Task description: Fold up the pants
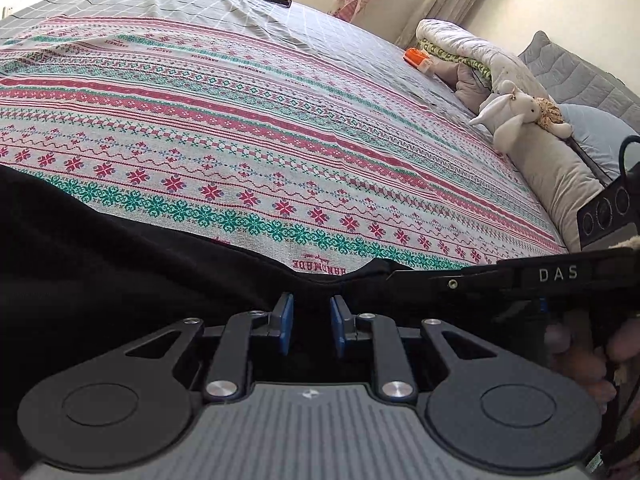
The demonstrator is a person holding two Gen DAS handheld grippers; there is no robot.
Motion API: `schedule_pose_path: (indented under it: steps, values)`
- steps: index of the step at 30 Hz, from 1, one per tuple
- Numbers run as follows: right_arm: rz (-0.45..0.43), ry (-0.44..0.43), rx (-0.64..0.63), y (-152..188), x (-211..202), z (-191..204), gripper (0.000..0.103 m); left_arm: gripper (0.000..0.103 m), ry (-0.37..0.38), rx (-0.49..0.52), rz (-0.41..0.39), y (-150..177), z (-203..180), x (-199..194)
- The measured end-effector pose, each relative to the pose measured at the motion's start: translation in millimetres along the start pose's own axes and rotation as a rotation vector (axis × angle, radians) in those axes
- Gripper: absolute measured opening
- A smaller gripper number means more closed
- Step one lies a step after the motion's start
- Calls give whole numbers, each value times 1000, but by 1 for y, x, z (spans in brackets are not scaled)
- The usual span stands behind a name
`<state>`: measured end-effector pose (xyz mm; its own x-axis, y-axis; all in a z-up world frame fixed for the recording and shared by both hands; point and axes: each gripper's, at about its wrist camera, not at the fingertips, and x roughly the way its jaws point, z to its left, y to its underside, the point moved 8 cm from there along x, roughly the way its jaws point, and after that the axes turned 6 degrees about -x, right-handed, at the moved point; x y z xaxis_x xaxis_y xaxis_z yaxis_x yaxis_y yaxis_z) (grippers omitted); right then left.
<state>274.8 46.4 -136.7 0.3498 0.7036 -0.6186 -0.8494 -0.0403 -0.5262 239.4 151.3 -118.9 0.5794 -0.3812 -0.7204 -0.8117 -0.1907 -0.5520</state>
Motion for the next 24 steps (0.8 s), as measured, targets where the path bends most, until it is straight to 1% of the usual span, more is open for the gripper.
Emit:
schedule_pose_path:
  steps: [4,6,8,10,11,12,13,16,18,19,21,22,23,24]
  values:
    - [54,-20,113,-4,14,-9,19,32,-9,26,2,3,1,-1]
    - [57,-48,165,-9,19,-11,19,33,-11,41,2,5,1,-2]
    - [57,-71,195,-13,24,-10,19,33,-12,60,3,6,0,-3]
    - [49,-66,185,-17,31,-6,17,33,-16,79,4,8,-1,-4]
    - [34,-45,157,-19,33,-3,12,33,-19,87,4,8,-1,-4]
    - [15,-23,129,-22,34,0,10,33,-22,91,11,10,-1,-4]
    - [-30,5,84,-29,32,5,9,33,-23,96,9,10,-1,-4]
    - [-157,81,23,-54,24,8,9,33,-25,118,13,11,-2,-4]
    - [-188,139,-14,-67,22,6,8,33,-24,124,19,11,-2,-4]
    - [-206,199,-52,-74,19,3,8,34,-24,127,21,11,-2,-4]
    - [-229,285,-103,-83,13,-3,13,34,-23,127,25,10,-2,-3]
    - [-241,316,-109,-86,8,-5,13,34,-21,124,23,10,-1,-3]
    - [-252,328,-113,-87,2,-7,13,35,-19,120,13,8,-1,-3]
    - [-262,319,-124,-85,-5,-5,13,35,-20,120,-5,7,-1,-5]
